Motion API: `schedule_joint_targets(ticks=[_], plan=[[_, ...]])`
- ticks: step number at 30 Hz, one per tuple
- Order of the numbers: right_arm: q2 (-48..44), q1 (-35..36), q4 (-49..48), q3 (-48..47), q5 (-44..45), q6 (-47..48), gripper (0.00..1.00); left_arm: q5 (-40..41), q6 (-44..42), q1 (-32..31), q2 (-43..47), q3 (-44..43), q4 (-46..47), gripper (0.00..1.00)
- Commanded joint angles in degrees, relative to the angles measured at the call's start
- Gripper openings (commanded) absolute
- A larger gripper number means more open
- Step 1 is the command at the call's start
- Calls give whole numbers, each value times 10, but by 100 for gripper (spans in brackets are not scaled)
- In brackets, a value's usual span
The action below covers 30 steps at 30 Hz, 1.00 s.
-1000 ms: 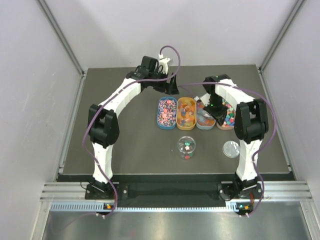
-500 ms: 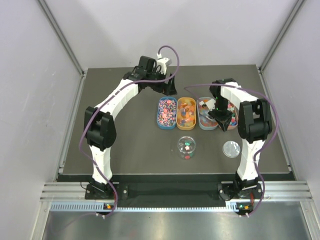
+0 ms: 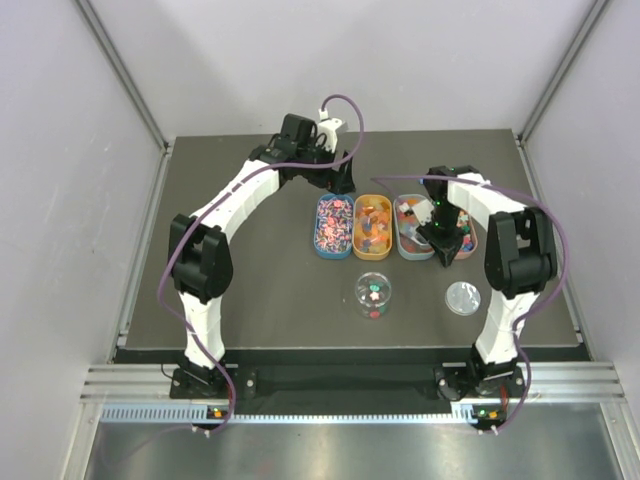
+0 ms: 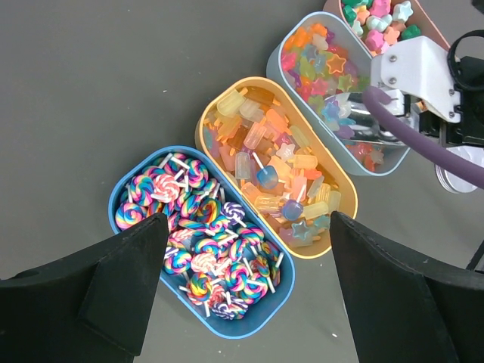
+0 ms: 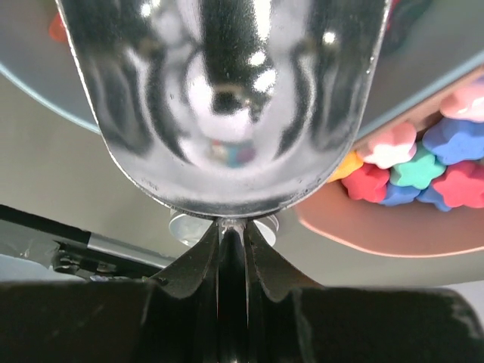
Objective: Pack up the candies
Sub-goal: Scoop the fake candies from the storage box.
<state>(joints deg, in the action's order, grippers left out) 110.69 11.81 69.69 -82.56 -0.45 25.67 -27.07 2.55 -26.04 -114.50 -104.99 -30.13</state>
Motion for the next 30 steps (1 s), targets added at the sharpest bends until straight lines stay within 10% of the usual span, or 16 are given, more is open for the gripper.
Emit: schedule_joint_targets(ticks=[1, 30], plan=[[-50, -5, -55, 16, -12, -18, 0, 6, -17, -1, 25, -20, 5, 92], [-348, -14, -304, 189, -63, -52, 0, 57, -70, -3, 108, 13, -18, 93]])
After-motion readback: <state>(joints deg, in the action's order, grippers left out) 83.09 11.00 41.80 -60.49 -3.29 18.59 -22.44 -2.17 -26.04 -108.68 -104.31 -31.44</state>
